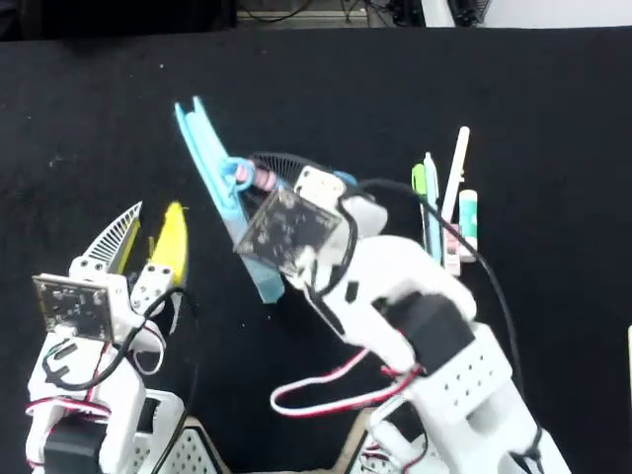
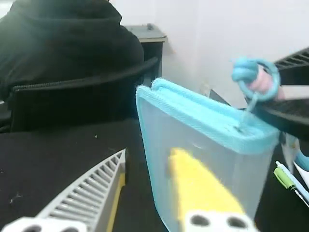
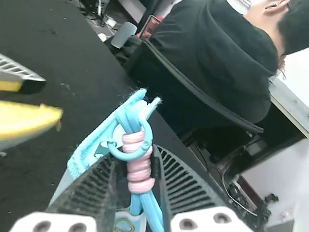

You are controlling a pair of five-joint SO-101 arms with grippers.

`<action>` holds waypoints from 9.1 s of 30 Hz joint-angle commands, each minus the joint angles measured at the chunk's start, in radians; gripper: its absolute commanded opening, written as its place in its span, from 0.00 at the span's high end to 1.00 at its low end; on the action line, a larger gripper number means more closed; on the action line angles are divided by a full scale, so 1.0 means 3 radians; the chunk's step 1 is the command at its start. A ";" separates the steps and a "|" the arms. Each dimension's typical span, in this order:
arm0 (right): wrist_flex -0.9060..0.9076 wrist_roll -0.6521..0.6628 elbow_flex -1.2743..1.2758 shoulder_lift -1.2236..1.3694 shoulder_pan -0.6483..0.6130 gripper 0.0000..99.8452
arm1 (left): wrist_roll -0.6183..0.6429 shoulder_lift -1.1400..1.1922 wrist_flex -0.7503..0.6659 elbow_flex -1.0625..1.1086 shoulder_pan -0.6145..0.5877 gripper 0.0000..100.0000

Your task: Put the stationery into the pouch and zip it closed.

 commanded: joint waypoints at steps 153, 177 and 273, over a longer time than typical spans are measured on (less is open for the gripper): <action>0.0517 0.0031 0.0166 -0.0667 0.0435 0.99 | 0.0517 0.3043 0.1616 -0.3061 0.1266 0.80; 0.0532 0.0031 0.0176 -0.0673 0.0440 0.99 | 0.0511 0.2982 0.1698 -0.2780 0.1010 0.97; 0.0471 0.0026 0.0877 -0.1486 0.0875 0.99 | 0.0353 0.3764 0.2358 -0.3680 -0.0090 0.95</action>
